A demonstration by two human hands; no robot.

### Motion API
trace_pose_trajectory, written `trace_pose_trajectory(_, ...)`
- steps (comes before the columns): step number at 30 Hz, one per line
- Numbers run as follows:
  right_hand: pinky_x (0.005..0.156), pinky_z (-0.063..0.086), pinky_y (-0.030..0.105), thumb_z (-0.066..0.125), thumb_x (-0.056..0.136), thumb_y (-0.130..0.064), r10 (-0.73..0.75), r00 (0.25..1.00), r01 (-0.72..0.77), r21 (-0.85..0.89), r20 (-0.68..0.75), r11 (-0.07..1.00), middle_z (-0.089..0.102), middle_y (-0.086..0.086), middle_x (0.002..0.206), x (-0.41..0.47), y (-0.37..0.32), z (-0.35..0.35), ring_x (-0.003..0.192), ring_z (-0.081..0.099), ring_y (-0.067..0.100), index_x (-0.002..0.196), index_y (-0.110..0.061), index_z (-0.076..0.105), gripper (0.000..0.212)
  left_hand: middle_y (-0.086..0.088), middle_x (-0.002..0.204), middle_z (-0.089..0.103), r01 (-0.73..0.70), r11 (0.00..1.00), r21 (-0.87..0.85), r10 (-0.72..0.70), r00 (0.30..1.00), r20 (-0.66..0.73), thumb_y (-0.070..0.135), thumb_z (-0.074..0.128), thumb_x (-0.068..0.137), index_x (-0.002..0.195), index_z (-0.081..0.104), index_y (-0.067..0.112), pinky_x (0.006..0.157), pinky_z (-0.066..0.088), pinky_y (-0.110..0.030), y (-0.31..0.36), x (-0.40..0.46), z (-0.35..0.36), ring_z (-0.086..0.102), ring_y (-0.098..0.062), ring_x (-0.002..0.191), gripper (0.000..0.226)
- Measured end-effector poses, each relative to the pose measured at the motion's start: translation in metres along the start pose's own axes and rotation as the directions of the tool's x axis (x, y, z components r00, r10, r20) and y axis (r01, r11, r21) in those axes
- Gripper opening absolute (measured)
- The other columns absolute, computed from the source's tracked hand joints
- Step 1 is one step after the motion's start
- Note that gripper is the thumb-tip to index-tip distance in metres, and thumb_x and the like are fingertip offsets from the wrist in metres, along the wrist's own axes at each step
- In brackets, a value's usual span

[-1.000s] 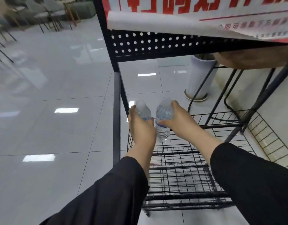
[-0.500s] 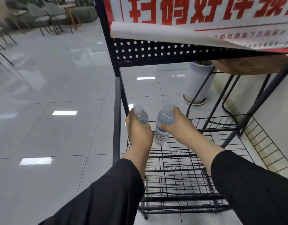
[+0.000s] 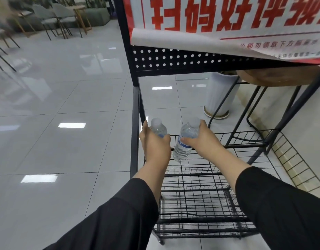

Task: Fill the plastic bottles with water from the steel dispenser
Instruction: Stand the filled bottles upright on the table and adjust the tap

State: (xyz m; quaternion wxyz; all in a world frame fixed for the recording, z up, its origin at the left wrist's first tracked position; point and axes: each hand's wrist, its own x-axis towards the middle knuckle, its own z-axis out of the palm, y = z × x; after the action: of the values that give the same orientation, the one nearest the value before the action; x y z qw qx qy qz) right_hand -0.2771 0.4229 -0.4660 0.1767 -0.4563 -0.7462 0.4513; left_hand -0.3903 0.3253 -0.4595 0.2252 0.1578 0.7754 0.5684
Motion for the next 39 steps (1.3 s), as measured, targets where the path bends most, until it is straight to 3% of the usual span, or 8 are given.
trace_pose_trajectory(4,0.077,0.041,0.029,0.080,0.083,-0.034,-0.040,0.999,0.038,-0.118,-0.012,0.992,0.056,0.000,0.113,-0.002,-0.003,0.002,0.100,0.054,0.021,0.128,-0.015,0.046,0.060,0.000,0.154,0.032,0.009,1.000,0.004,-0.009,1.000,0.011,0.011,0.064,0.099,0.156,0.030,0.026,0.088,0.044,-0.028,-0.003,-0.001,-0.002,0.059,-0.023,0.120,0.068)
trace_pose_trajectory(8,0.080,0.043,0.030,0.080,0.084,-0.038,-0.071,0.997,0.076,-0.160,0.037,0.984,0.054,-0.003,0.116,0.001,-0.010,0.007,0.102,0.053,0.019,0.133,-0.017,0.044,0.064,0.000,0.143,0.042,-0.001,0.999,-0.035,0.002,1.000,0.031,0.015,0.059,0.103,0.151,0.035,0.027,0.080,0.043,-0.023,-0.006,0.000,-0.001,0.054,-0.013,0.109,0.055)
trace_pose_trajectory(19,0.084,0.039,0.026,0.076,0.088,-0.039,-0.100,0.978,0.135,-0.188,0.185,0.973,0.052,0.002,0.144,0.009,-0.025,0.020,0.114,0.054,0.018,0.152,-0.020,0.028,0.082,-0.002,0.159,0.033,-0.028,0.999,0.029,0.029,0.999,-0.023,0.009,0.058,0.103,0.162,0.023,0.022,0.095,0.039,-0.022,-0.003,-0.001,-0.004,0.049,-0.023,0.138,0.070)
trace_pose_trajectory(21,0.082,0.039,0.025,0.077,0.087,-0.038,-0.103,0.977,0.138,-0.186,0.186,0.973,0.054,0.001,0.141,0.007,-0.027,0.021,0.107,0.051,0.014,0.151,-0.020,0.030,0.082,0.001,0.153,0.040,-0.033,0.999,0.037,0.034,0.999,-0.032,0.010,0.058,0.103,0.162,0.022,0.020,0.091,0.040,-0.017,0.002,-0.001,-0.007,0.054,-0.022,0.131,0.070)
trace_pose_trajectory(24,0.081,0.040,0.026,0.079,0.085,-0.036,-0.113,0.980,0.142,-0.177,0.162,0.974,0.056,0.000,0.136,0.006,-0.029,0.023,0.103,0.051,0.013,0.148,-0.020,0.035,0.079,0.014,0.124,0.046,-0.034,0.999,0.031,0.035,0.999,-0.024,0.012,0.057,0.104,0.159,0.026,0.020,0.073,0.040,-0.011,0.007,-0.004,-0.010,0.052,-0.009,0.099,0.063)
trace_pose_trajectory(27,0.078,0.039,0.025,0.079,0.085,-0.032,-0.126,0.981,0.152,-0.177,0.150,0.972,0.056,0.000,0.130,0.005,-0.030,0.024,0.101,0.051,0.013,0.144,-0.018,0.039,0.073,0.031,0.091,0.035,-0.043,0.999,0.030,0.044,0.999,-0.026,0.015,0.059,0.103,0.148,0.041,0.024,0.058,0.035,-0.010,0.006,-0.006,-0.011,0.051,-0.003,0.080,0.049)
trace_pose_trajectory(33,0.080,0.038,0.025,0.079,0.086,-0.032,-0.144,0.985,0.159,-0.166,0.098,0.973,0.057,0.002,0.127,0.006,-0.028,0.024,0.101,0.049,0.013,0.140,-0.015,0.043,0.067,0.028,0.090,0.039,-0.056,0.998,-0.009,0.055,0.998,-0.022,0.012,0.057,0.103,0.110,0.047,0.039,0.059,0.036,-0.010,0.006,-0.005,-0.009,0.056,-0.012,0.092,0.030)
trace_pose_trajectory(39,0.080,0.037,0.024,0.076,0.089,-0.033,-0.138,0.980,0.161,-0.157,0.147,0.974,0.055,0.000,0.135,0.009,-0.027,0.027,0.103,0.047,0.012,0.146,-0.019,0.037,0.070,0.031,0.093,0.037,-0.005,0.999,-0.031,0.004,0.999,-0.048,0.010,0.052,0.106,0.132,0.047,0.034,0.049,0.036,0.001,0.001,0.000,-0.005,0.052,0.003,0.079,0.036)
